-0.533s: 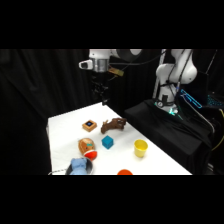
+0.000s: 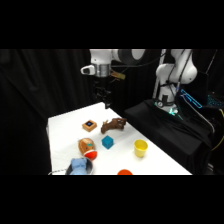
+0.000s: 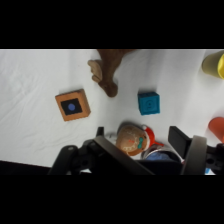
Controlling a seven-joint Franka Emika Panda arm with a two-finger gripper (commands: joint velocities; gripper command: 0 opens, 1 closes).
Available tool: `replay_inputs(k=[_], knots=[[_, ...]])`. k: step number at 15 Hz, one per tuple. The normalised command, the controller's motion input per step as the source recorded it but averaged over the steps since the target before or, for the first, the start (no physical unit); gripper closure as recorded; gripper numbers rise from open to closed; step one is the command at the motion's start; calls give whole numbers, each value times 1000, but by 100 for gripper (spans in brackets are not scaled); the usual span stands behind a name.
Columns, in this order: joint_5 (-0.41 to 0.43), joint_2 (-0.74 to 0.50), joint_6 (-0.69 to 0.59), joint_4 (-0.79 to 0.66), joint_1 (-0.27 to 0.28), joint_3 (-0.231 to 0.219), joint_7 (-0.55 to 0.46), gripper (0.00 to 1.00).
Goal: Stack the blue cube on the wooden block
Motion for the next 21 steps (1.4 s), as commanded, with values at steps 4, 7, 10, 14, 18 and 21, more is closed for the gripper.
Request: replay_inputs(k=[4,7,10,14,18,21], knots=[[194,86,188,-2,32,41,-90,0],[200,156,256,36,10,30,-136,0],[179,190,264,45,7,42,-143,0],[124,192,257,53,6,53,-127,0],[27,209,292,81,4,36,-79,0],[-49,182,259,83,6,23,-35,0]])
